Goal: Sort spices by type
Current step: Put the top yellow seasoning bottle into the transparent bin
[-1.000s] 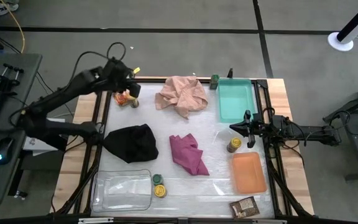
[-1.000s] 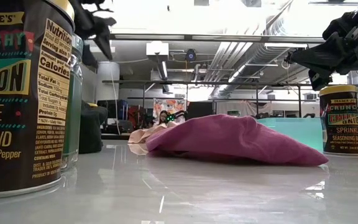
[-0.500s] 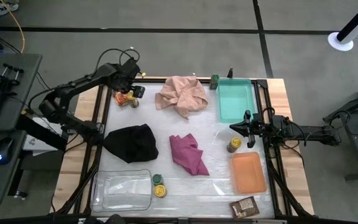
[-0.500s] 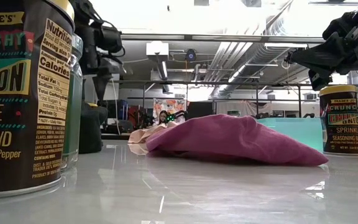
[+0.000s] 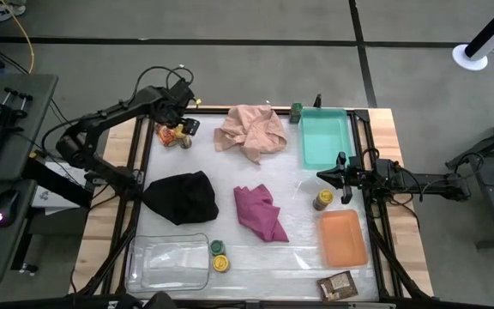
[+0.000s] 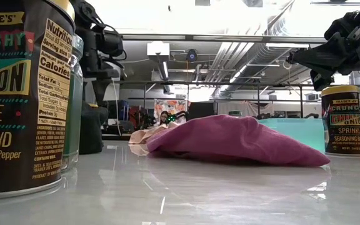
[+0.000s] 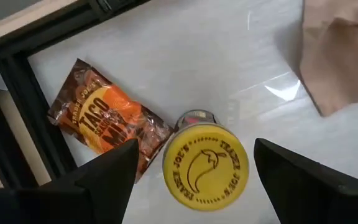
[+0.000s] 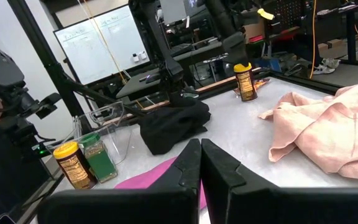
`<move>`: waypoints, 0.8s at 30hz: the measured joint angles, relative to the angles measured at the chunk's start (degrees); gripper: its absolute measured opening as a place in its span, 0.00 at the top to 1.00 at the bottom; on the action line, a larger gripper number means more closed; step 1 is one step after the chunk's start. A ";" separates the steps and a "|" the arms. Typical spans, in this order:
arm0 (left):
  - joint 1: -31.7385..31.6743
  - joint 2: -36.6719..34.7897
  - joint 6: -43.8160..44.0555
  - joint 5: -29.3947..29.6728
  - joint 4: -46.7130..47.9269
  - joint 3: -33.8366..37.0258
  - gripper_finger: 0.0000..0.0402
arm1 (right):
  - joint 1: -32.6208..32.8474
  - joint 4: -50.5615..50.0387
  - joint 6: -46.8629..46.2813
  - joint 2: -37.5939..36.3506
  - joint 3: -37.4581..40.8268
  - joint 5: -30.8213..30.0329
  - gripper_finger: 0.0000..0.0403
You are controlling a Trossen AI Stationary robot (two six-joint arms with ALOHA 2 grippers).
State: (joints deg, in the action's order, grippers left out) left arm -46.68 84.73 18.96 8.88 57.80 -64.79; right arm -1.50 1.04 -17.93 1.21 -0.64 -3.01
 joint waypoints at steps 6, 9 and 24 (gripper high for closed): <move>0.11 3.53 0.03 -2.58 1.86 0.02 0.24 | -0.01 0.02 0.00 -0.02 0.00 0.02 1.00; 0.65 4.74 0.40 -2.69 0.96 0.02 0.24 | 0.00 0.02 0.00 -0.02 0.00 0.00 1.00; 0.73 7.78 0.10 -1.89 1.22 0.02 0.39 | -0.01 0.01 0.00 0.00 0.00 0.02 1.00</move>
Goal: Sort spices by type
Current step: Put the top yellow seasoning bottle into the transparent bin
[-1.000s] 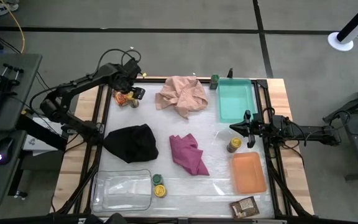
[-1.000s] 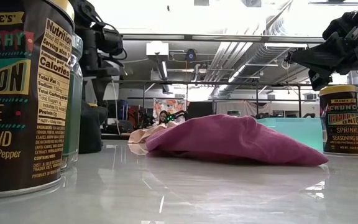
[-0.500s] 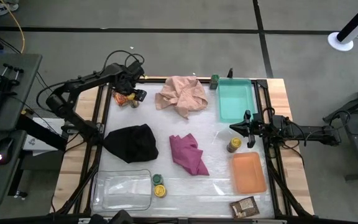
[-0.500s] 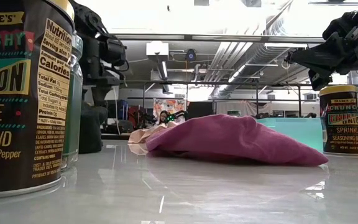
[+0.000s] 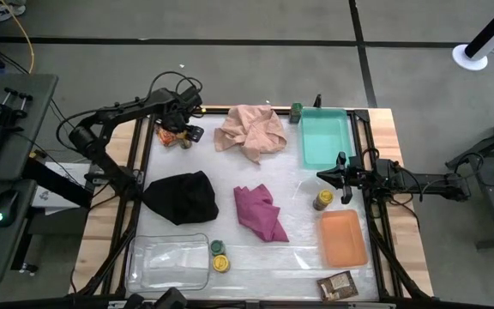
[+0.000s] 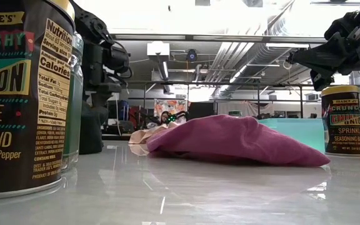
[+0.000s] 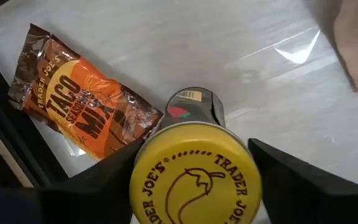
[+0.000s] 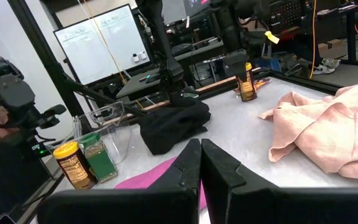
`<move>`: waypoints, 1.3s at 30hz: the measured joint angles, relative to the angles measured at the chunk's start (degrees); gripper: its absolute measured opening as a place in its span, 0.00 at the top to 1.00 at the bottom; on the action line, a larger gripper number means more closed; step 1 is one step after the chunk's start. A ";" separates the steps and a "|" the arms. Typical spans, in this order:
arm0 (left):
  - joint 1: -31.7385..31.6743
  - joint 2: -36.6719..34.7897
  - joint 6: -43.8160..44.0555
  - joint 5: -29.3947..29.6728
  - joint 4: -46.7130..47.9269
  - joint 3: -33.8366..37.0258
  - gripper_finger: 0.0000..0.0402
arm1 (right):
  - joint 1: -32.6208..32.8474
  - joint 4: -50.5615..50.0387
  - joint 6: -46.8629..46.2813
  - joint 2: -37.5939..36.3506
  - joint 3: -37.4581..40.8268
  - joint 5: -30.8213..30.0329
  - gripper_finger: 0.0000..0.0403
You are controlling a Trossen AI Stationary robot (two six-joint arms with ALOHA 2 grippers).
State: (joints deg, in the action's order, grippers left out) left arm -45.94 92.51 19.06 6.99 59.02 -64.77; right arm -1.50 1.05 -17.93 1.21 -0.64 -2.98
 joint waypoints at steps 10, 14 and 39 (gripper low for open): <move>0.84 -5.00 -6.72 -4.51 0.85 -2.28 0.53 | 0.00 0.00 0.00 0.00 0.01 0.00 1.00; 7.21 -11.84 -11.72 -11.45 2.54 -3.52 0.53 | 0.01 0.01 0.00 0.00 0.00 -0.02 1.00; 104.20 -15.94 21.82 -5.96 13.52 -3.54 0.53 | -0.01 0.01 0.00 -0.02 0.00 0.00 1.00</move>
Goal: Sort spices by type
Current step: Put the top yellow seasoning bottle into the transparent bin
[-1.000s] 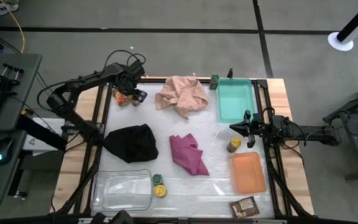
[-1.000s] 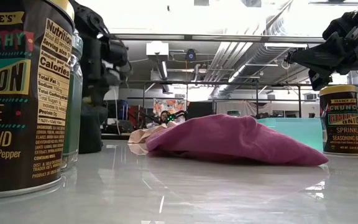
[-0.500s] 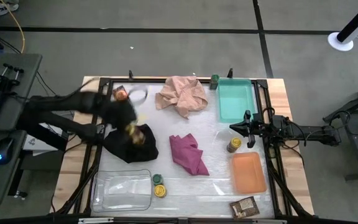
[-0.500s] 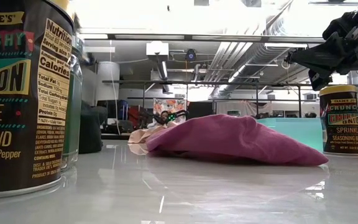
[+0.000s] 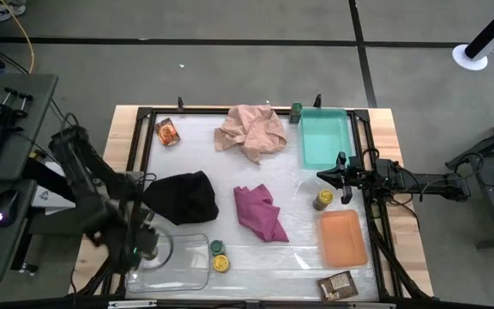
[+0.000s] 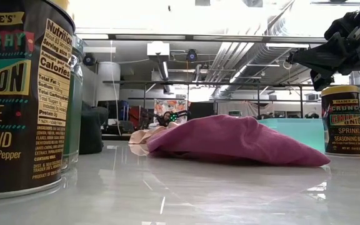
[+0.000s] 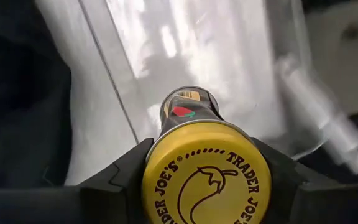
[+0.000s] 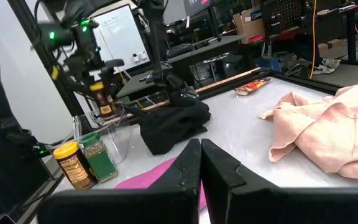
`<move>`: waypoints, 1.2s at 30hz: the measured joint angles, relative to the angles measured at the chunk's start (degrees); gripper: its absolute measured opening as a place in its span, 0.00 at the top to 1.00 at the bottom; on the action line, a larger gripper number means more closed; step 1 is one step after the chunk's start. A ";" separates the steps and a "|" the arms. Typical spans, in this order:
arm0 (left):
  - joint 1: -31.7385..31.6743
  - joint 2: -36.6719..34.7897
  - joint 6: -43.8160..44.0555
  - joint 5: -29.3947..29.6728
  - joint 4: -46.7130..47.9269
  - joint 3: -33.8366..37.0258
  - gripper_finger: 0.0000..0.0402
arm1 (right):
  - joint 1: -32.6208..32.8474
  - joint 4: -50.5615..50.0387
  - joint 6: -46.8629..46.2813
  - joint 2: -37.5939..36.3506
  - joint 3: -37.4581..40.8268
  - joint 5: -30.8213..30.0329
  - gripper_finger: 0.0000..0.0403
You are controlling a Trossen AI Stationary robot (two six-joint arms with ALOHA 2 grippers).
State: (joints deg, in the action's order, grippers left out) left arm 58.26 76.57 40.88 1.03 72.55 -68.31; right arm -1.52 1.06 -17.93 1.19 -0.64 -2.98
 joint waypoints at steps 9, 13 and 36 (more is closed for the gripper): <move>7.25 10.09 -4.98 2.72 0.05 0.07 0.53 | 0.01 0.00 0.00 0.00 0.00 -0.01 1.00; 7.28 12.09 -4.95 4.95 -0.89 0.07 0.53 | 0.02 -0.02 0.00 0.00 0.00 -0.02 1.00; 2.06 11.97 -2.61 2.26 0.08 0.07 0.36 | 0.01 0.00 0.00 0.00 0.00 0.00 1.00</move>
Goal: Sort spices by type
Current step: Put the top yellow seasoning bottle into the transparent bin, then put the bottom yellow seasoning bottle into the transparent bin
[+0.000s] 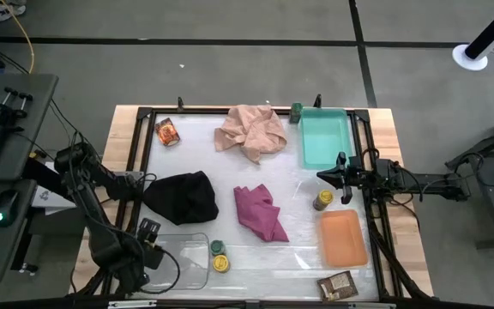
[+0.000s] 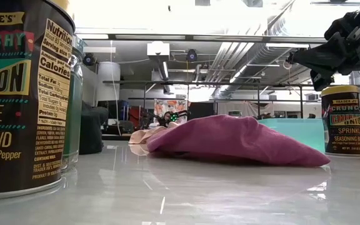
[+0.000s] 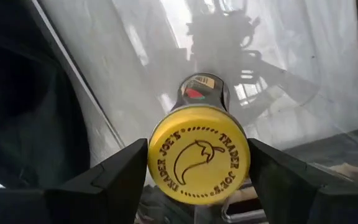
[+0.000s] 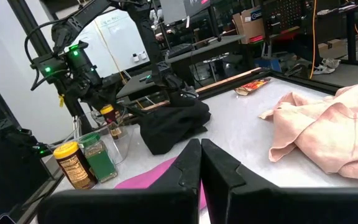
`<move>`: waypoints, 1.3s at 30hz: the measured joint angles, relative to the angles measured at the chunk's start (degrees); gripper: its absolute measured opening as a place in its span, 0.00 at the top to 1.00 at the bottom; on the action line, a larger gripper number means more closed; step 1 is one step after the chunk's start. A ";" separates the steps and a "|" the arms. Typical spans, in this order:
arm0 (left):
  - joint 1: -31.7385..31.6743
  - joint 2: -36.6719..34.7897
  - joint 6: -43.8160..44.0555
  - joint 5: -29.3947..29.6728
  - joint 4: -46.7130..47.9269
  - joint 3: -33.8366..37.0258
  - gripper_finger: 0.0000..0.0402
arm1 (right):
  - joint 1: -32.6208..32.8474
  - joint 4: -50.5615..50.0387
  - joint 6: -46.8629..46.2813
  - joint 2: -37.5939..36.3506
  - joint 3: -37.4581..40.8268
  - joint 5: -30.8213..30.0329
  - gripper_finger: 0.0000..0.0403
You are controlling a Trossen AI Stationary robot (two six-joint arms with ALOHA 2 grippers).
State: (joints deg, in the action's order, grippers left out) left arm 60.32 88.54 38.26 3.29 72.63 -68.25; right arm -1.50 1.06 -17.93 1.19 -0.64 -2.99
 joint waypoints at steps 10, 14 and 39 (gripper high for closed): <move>-5.41 -9.59 -1.40 -0.24 1.04 -4.77 0.36 | 0.00 0.00 0.00 0.02 0.01 0.00 1.00; -9.64 -10.51 -5.18 1.96 -2.25 -8.12 0.36 | 0.00 0.00 0.00 0.02 0.01 0.00 1.00; -27.04 32.45 -41.61 0.95 -9.79 -46.05 0.15 | 0.00 0.00 0.00 0.02 0.01 0.00 1.00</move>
State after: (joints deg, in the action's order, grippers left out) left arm 33.28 121.00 -3.35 4.25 62.85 -114.30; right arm -1.50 1.06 -17.93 1.21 -0.63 -2.99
